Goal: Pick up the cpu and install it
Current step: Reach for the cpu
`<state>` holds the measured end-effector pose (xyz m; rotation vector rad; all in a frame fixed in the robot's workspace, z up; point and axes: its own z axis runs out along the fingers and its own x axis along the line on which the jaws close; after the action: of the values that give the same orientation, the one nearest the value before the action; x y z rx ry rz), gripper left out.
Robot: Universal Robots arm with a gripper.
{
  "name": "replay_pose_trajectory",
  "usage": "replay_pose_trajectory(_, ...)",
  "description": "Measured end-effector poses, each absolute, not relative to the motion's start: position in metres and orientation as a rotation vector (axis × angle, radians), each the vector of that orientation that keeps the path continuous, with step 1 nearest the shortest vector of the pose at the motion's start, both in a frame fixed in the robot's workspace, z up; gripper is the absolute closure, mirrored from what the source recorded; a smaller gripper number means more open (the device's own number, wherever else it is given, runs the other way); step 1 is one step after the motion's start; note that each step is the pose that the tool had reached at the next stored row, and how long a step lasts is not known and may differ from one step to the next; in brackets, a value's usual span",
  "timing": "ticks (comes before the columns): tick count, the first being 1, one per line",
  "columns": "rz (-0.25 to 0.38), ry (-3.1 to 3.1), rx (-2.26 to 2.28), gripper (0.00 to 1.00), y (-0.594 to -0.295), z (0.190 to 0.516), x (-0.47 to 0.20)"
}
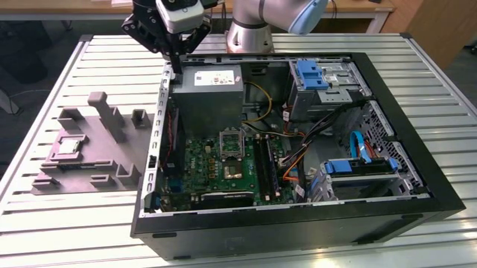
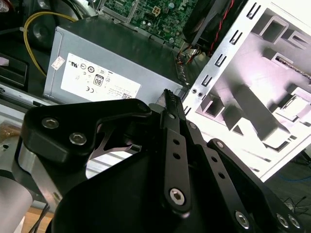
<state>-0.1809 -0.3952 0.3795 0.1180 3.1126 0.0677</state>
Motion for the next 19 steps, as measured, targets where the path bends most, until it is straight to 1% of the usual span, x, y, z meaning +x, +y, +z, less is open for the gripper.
replay_pose_trajectory(19,0.068,3.112,0.118,0.89,-0.3952,0.379,-0.1872)
